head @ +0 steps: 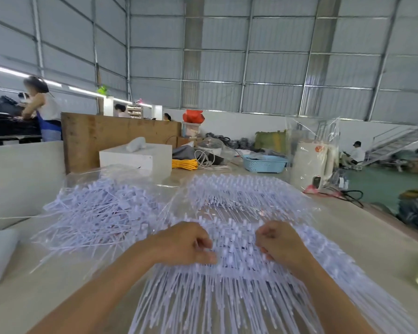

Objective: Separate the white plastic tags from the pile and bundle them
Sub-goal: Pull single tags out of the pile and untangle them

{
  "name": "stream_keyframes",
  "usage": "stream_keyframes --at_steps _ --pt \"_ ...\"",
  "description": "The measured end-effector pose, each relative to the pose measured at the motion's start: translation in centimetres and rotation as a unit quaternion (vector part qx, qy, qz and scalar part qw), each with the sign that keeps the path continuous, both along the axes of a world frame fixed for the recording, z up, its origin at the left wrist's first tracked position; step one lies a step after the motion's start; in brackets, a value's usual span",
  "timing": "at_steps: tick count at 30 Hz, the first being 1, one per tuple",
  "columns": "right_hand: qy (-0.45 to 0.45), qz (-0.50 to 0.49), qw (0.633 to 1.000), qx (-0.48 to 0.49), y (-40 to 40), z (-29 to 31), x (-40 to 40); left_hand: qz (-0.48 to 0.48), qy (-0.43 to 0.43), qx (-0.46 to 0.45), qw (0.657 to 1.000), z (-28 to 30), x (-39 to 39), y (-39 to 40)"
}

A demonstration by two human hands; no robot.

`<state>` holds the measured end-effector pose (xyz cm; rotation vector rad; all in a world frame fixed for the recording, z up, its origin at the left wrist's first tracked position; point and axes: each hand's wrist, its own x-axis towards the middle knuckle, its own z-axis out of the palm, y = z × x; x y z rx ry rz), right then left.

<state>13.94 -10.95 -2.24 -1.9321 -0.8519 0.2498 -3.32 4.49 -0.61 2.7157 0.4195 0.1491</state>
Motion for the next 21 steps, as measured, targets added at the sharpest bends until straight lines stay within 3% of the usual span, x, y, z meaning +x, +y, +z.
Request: stream_keyframes --at_steps 6,9,11,21 --pt "-0.077 0.030 0.995 -0.062 -0.2 0.1 0.2 -0.005 -0.079 -0.087 0.993 -1.9 0.1 0.8" --pt "-0.106 0.041 0.991 -0.073 -0.5 0.2 0.3 0.060 -0.129 -0.012 0.990 -2.4 0.5 1.0" --pt "-0.114 0.057 0.989 -0.080 -0.8 0.4 0.2 0.070 -0.114 0.057 0.989 -2.4 0.4 1.3" --pt "-0.164 0.114 0.973 -0.112 -1.5 0.9 0.4 0.051 -0.129 -0.095 0.986 -1.8 0.0 1.5"
